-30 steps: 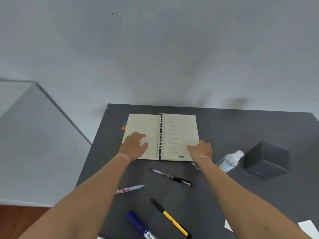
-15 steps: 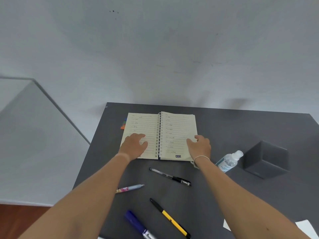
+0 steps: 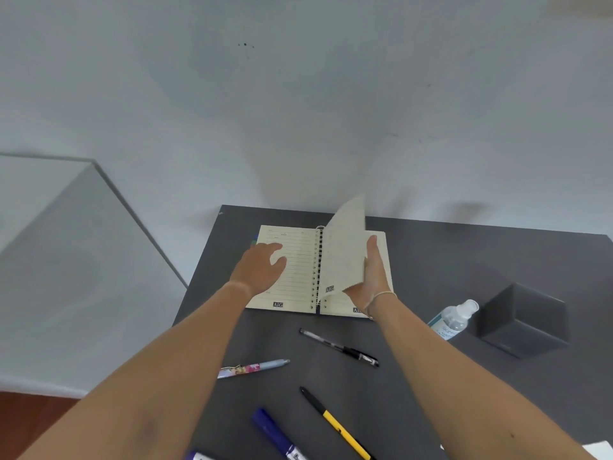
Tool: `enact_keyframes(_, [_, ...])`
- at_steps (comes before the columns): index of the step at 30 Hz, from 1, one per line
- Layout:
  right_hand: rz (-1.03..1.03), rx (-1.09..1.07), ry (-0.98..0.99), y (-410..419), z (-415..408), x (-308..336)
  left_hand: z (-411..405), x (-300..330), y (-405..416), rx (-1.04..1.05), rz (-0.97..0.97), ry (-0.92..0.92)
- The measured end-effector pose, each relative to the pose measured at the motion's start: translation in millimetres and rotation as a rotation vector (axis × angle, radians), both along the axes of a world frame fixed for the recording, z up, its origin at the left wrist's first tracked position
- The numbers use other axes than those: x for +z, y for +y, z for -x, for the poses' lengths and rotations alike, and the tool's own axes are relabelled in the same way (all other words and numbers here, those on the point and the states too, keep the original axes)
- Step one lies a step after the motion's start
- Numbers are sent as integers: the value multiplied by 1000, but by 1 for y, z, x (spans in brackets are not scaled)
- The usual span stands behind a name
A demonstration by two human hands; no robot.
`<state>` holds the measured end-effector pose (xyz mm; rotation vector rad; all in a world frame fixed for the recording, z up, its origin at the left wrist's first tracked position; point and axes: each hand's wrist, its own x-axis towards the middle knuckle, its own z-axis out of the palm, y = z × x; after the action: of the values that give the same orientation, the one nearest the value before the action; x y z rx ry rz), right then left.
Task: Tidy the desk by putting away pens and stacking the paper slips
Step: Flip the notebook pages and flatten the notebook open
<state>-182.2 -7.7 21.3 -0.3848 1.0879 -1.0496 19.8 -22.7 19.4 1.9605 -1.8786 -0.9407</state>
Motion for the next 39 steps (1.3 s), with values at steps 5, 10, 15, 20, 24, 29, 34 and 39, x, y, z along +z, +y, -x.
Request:
enact_keyframes(5, [22,232,208,0,-30,17,-16,20,-6,22,24,-9])
enact_keyframes(10, [35,358,418,7,-44,17,-31,33,-5,61,90,27])
enact_keyframes(15, [75,327,578,14,-31,16,-32,30,-3,29,142,-17])
enact_keyframes(20, [140,345,783,20,-8,12,-16,17,1,-83,89,-130])
enact_keyframes(24, [182,379,981,24,11,-2,3,4,6,-228,84,-258])
enact_keyframes(29, [219,583,1301,26,25,-23,22,-14,13,-389,12,-357])
enact_keyframes(34, [252,720,1477,28,29,-34,26,-28,18,-443,-33,-380])
enact_keyframes(39, [293,772,1582,28,30,-39,24,-34,20,-431,-53,-352])
